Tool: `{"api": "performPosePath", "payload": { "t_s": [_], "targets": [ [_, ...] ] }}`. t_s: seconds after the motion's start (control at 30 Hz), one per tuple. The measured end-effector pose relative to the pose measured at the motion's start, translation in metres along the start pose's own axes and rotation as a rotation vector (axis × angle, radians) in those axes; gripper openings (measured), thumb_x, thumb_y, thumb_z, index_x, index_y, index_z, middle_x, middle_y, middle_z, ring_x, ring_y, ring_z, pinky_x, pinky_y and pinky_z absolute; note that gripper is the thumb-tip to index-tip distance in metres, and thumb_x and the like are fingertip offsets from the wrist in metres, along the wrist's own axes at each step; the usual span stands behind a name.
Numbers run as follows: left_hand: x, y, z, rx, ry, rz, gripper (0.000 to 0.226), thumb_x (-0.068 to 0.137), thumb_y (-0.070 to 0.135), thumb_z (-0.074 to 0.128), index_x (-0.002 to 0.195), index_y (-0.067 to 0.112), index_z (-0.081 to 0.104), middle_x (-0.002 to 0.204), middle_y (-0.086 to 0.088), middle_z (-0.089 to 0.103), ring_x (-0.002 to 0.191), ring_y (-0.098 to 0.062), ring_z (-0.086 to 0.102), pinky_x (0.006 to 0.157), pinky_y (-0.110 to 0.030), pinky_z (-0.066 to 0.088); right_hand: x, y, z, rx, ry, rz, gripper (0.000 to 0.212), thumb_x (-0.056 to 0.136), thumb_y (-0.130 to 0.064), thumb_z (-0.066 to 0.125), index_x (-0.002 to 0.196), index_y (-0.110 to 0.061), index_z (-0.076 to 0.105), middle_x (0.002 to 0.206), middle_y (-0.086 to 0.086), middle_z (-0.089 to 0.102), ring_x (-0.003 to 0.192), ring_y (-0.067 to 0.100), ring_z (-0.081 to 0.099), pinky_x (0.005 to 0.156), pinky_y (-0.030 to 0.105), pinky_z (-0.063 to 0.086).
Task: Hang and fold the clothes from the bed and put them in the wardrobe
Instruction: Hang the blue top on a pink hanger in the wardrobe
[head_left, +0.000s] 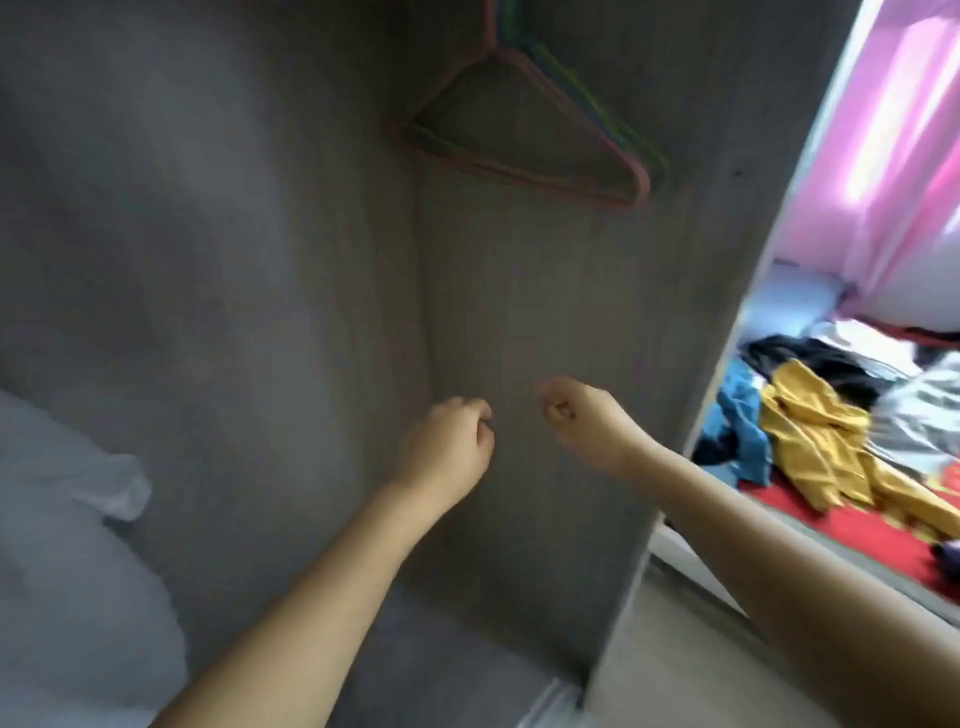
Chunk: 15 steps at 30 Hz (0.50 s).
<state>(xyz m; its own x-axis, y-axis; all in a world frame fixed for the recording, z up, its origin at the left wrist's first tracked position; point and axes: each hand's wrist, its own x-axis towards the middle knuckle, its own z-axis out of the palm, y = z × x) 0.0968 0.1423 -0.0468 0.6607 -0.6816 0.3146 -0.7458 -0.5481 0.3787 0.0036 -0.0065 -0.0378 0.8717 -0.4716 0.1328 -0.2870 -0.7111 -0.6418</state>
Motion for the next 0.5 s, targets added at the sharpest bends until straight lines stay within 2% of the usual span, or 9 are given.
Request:
{"api": "performPosePath", "payload": {
  "t_s": [0.07,0.1,0.2,0.4,0.5],
  "targets": [
    [-0.004,0.029,0.042,0.003,-0.138,0.049,0.028,0.092,0.018,0.046,0.114,0.019,0.063,0.115,-0.002,0.063,0.107,-0.027,0.059,0.085,-0.034,0.048,-0.035,0.046,-0.014,-0.073,0.031,0.099,0.009,0.088,-0.007,0.045,0.09,-0.009,0.054,0.087,0.011,0.062,0.079,0.028,0.056,0.072,0.034,0.044],
    [-0.009,0.043,0.06,0.032,-0.208,0.072,0.029,0.093,0.02,0.044,0.116,0.021,0.061,0.118,0.0,0.062,0.108,-0.026,0.058,0.084,-0.033,0.048,-0.054,0.067,-0.019,-0.093,0.043,0.15,0.01,0.088,-0.009,0.046,0.091,-0.011,0.055,0.087,0.011,0.063,0.08,0.028,0.057,0.075,0.035,0.047],
    [-0.031,0.09,0.102,0.095,-0.381,0.186,0.033,0.093,0.019,0.041,0.121,0.022,0.058,0.124,-0.002,0.06,0.111,-0.025,0.056,0.085,-0.031,0.044,-0.122,0.125,-0.027,-0.087,0.071,0.321,0.026,0.09,-0.015,0.049,0.112,-0.015,0.062,0.103,0.012,0.069,0.093,0.032,0.064,0.085,0.04,0.051],
    [-0.111,0.205,0.178,0.085,-0.594,0.473,0.033,0.093,0.019,0.039,0.121,0.017,0.056,0.122,-0.004,0.06,0.106,-0.026,0.057,0.082,-0.035,0.047,-0.309,0.213,-0.04,-0.088,0.106,0.698,0.032,0.094,-0.021,0.043,0.121,-0.018,0.059,0.109,0.011,0.067,0.094,0.03,0.065,0.083,0.037,0.054],
    [-0.177,0.286,0.214,0.062,-0.679,0.655,0.029,0.094,0.022,0.04,0.117,0.016,0.057,0.118,-0.004,0.061,0.105,-0.026,0.057,0.082,-0.035,0.049,-0.428,0.241,-0.059,-0.05,0.184,0.892,0.035,0.093,-0.019,0.043,0.125,-0.018,0.057,0.111,0.01,0.067,0.094,0.028,0.066,0.084,0.035,0.053]
  ]
}}
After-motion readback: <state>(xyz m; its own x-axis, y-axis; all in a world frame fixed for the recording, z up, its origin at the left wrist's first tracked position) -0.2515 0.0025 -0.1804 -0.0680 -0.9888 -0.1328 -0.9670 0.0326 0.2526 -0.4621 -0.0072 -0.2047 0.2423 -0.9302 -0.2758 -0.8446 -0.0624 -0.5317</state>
